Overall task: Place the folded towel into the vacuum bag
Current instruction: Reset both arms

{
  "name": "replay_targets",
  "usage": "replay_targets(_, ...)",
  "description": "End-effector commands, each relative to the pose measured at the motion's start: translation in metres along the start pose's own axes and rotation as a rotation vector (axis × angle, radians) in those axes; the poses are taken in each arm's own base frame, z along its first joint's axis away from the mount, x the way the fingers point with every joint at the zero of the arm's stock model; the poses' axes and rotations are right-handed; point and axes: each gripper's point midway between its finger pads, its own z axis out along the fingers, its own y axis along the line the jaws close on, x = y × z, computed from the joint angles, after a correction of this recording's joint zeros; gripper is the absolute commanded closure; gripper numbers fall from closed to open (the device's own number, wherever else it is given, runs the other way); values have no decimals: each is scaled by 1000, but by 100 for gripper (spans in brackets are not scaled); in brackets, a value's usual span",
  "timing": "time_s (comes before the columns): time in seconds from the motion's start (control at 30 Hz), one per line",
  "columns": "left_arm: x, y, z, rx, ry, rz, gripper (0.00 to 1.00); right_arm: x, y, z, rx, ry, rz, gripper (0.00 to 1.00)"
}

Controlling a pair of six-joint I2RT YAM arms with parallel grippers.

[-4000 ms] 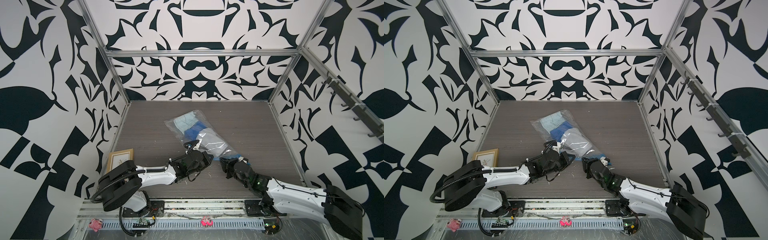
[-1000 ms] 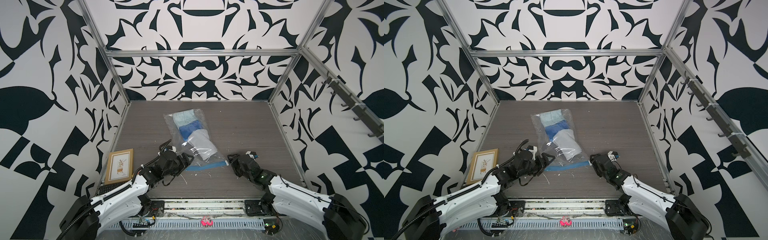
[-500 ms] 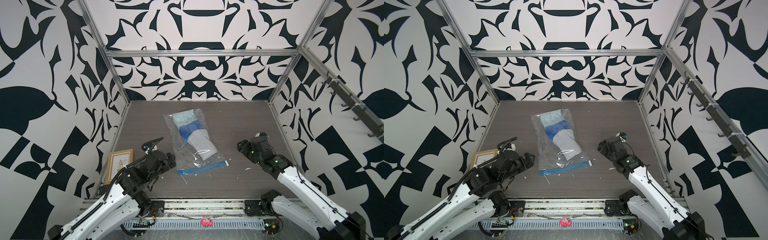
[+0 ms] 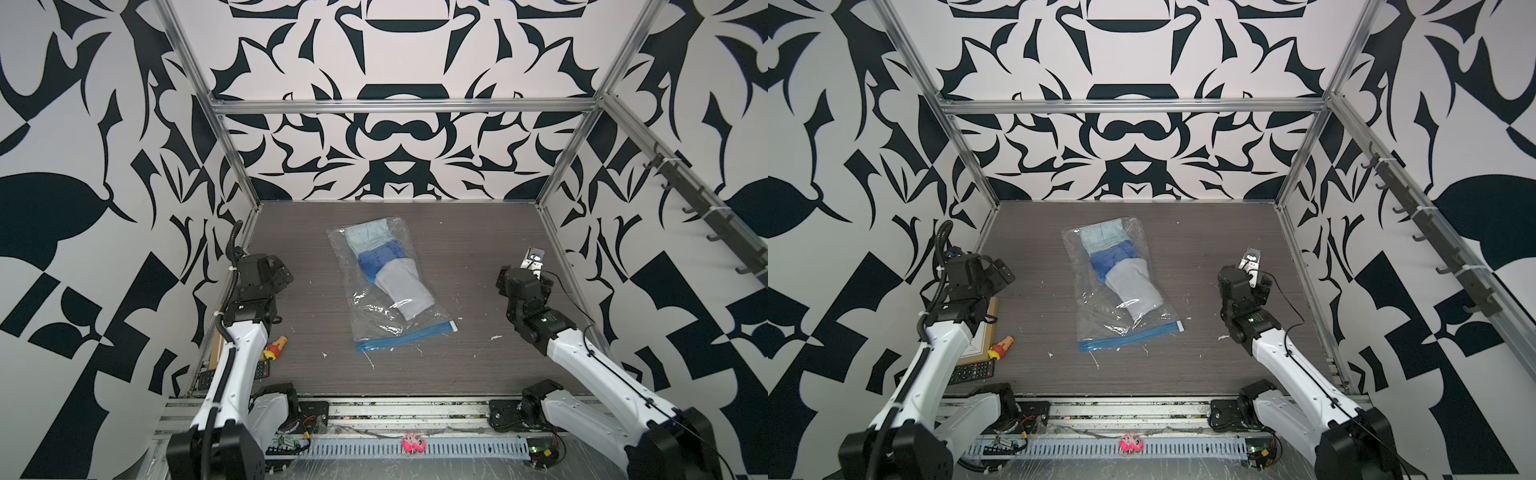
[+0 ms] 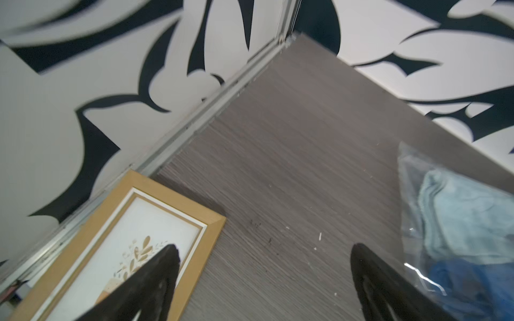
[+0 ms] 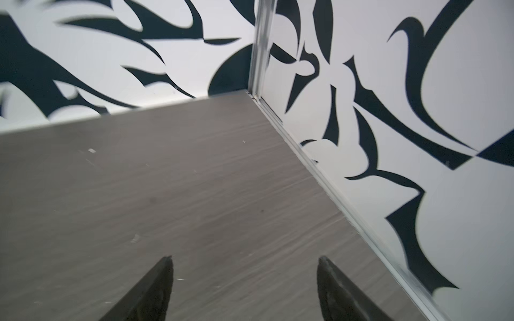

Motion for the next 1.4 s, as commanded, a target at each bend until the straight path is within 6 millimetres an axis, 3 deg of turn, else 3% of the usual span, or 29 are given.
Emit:
replay_targets(0.0,7,-11,24,107,-29,-2,1,-2,-19,10,132,-110,-33,9)
replay_targets(0.17,25,-21,55,196,-84,49,1,31,-10,31,109,-109,-19,8)
replay_targets(0.2,26,-30,56,253,-101,78,1,28,-9,35,110,-132,-12,2)
replay_targets(0.37,29,-81,56,555,-232,264,1,24,24,56,-101,-171,-35,3)
replay_targets(0.57,60,-120,61,665,-164,452,1,48,36,79,-268,-123,1,3)
replay_targets(0.7,62,-115,62,652,-219,436,1,51,50,89,-328,-45,-46,1)
replay_targets(0.77,66,-114,62,643,-176,442,1,53,49,88,-326,-37,-48,4)
replay_targets(1.37,62,-114,67,628,-189,435,1,52,49,88,-326,-38,-45,1)
